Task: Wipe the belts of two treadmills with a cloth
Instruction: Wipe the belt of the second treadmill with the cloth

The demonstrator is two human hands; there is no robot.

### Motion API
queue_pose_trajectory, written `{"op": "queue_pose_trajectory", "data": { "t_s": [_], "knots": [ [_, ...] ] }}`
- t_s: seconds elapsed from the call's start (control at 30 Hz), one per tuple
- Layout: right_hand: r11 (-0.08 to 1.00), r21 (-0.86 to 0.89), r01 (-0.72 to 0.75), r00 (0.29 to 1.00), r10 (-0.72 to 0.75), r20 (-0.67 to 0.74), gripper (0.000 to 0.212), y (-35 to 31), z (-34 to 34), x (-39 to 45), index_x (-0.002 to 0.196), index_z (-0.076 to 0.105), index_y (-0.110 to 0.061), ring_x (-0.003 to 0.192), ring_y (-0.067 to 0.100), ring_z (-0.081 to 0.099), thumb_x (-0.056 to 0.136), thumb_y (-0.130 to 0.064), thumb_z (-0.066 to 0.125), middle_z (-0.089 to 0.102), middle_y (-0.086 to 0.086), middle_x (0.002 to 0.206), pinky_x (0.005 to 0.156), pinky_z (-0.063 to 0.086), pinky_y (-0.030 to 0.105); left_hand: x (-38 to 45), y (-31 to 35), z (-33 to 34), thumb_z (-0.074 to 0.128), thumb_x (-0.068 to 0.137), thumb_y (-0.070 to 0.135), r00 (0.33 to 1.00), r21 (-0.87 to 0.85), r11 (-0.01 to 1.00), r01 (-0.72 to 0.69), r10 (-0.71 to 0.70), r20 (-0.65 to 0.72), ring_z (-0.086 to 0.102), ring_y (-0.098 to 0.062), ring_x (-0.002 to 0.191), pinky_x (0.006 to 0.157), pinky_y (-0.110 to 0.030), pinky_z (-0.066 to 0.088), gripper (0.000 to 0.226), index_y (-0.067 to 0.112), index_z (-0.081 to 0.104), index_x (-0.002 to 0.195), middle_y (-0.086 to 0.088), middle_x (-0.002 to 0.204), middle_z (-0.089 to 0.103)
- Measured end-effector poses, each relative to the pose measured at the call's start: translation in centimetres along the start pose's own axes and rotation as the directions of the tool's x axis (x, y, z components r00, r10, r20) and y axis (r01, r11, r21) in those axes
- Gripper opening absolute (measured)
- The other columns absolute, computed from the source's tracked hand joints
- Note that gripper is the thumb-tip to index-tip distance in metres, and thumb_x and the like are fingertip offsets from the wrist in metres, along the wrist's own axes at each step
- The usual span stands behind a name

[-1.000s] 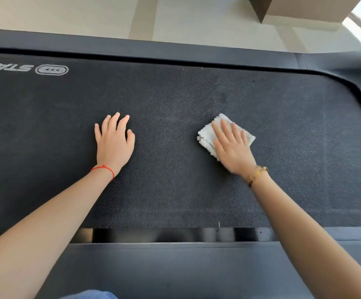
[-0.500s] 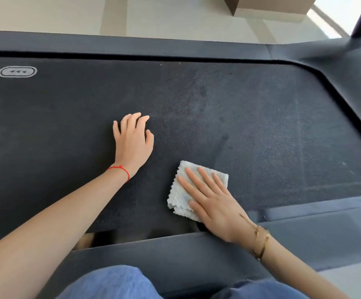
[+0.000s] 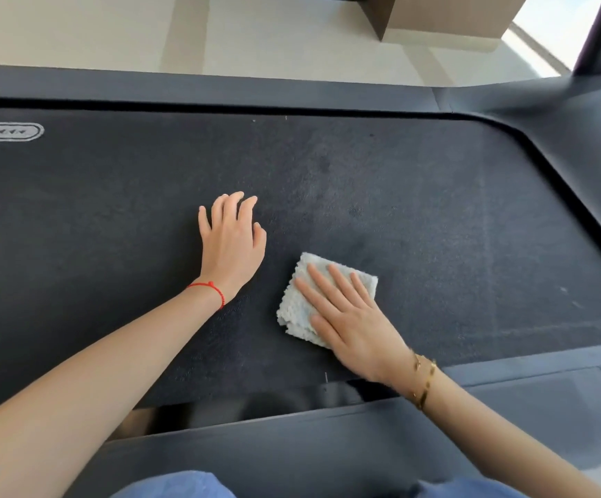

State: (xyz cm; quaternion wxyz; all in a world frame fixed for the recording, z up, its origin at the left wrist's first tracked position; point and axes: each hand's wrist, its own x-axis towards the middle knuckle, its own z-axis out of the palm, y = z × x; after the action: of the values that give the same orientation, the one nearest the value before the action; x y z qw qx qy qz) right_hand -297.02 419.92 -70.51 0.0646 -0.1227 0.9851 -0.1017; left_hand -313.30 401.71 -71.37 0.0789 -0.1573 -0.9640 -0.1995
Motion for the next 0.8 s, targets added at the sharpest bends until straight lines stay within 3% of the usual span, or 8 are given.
{"op": "queue_pose_trajectory", "data": {
  "t_s": [0.1,0.27,0.33,0.4,0.5,0.63,0.7,0.8],
  "knots": [
    [1.0,0.005,0.02,1.0,-0.02,-0.01,0.053,3.9,-0.9,1.8,0.157,0.004,-0.036,0.152,0.015,-0.012,0.106,-0.042,0.018,-0.003,-0.014,0.165,0.122,-0.011,0.035,0.2,0.5,0.7,0.046,0.1,0.022,1.0,0.037,0.999,0.028,-0.028,0.004,0.03,-0.03,0.146,0.12,-0.059,0.017,0.048,0.012,0.044,0.147,-0.01,0.153,0.04],
    [0.965,0.017,-0.261,0.964,0.261,-0.045,0.053,12.4,-4.1,11.2,0.158,0.005,-0.031,0.152,0.027,-0.004,0.108,-0.037,0.019,-0.002,-0.004,0.166,0.122,-0.003,0.045,0.1,0.4,1.4,0.044,0.101,0.021,0.995,0.089,0.992,0.095,-0.096,0.006,0.03,-0.031,0.146,0.12,-0.06,0.017,0.048,0.011,0.044,0.148,-0.012,0.154,0.04],
    [0.957,0.017,-0.288,0.957,0.289,-0.037,0.053,12.5,-4.5,14.9,0.158,0.005,-0.027,0.152,0.031,-0.004,0.108,-0.036,0.017,-0.001,-0.001,0.166,0.122,-0.003,0.049,0.1,0.5,1.6,0.044,0.101,0.021,0.994,0.089,0.99,0.11,-0.111,0.004,0.031,-0.03,0.146,0.121,-0.059,0.017,0.047,0.011,0.045,0.147,-0.011,0.153,0.04],
    [0.975,-0.02,-0.22,0.975,0.219,-0.044,0.054,10.2,-3.7,16.7,0.159,0.006,-0.024,0.151,0.033,-0.002,0.108,-0.035,0.017,0.001,0.0,0.166,0.121,-0.002,0.051,0.0,0.6,1.7,0.045,0.101,0.021,0.993,0.09,0.989,0.122,-0.121,-0.012,0.032,-0.029,0.145,0.121,-0.058,0.017,0.046,0.011,0.047,0.146,-0.011,0.152,0.042],
    [0.999,-0.051,-0.005,0.999,0.003,-0.045,0.054,7.1,-2.3,15.3,0.159,0.005,-0.024,0.152,0.031,-0.001,0.108,-0.035,0.019,0.002,-0.001,0.166,0.122,-0.003,0.05,-0.2,0.5,1.7,0.046,0.1,0.019,0.989,0.075,0.987,0.144,-0.141,-0.043,0.035,-0.027,0.144,0.122,-0.055,0.018,0.045,0.011,0.049,0.144,-0.008,0.15,0.045],
    [0.986,-0.034,0.165,0.986,-0.165,-0.007,0.054,9.5,-2.5,13.2,0.158,0.003,-0.028,0.153,0.023,-0.003,0.107,-0.038,0.019,0.003,-0.004,0.166,0.123,-0.004,0.044,-0.2,0.5,1.6,0.047,0.099,0.017,0.988,0.058,0.987,0.148,-0.145,-0.053,0.036,-0.026,0.144,0.122,-0.053,0.019,0.044,0.01,0.05,0.142,-0.009,0.149,0.046],
    [0.99,-0.103,0.091,0.995,-0.095,-0.035,0.055,12.8,-3.5,14.8,0.158,0.005,-0.024,0.152,0.029,0.003,0.107,-0.035,0.022,0.005,0.002,0.166,0.121,0.002,0.046,-0.2,0.5,1.6,0.047,0.099,0.017,0.987,0.058,0.987,0.152,-0.149,-0.053,0.036,-0.027,0.143,0.122,-0.054,0.02,0.044,0.009,0.051,0.142,-0.009,0.148,0.046],
    [0.976,-0.069,-0.206,0.978,0.202,-0.057,0.055,17.2,-5.7,18.9,0.159,0.004,-0.021,0.151,0.034,0.002,0.108,-0.034,0.019,0.002,0.005,0.166,0.12,0.003,0.05,-0.2,0.6,1.7,0.048,0.098,0.016,0.985,0.047,0.986,0.163,-0.16,-0.068,0.038,-0.029,0.142,0.121,-0.056,0.021,0.043,0.009,0.053,0.14,-0.01,0.146,0.048]
  ]
}}
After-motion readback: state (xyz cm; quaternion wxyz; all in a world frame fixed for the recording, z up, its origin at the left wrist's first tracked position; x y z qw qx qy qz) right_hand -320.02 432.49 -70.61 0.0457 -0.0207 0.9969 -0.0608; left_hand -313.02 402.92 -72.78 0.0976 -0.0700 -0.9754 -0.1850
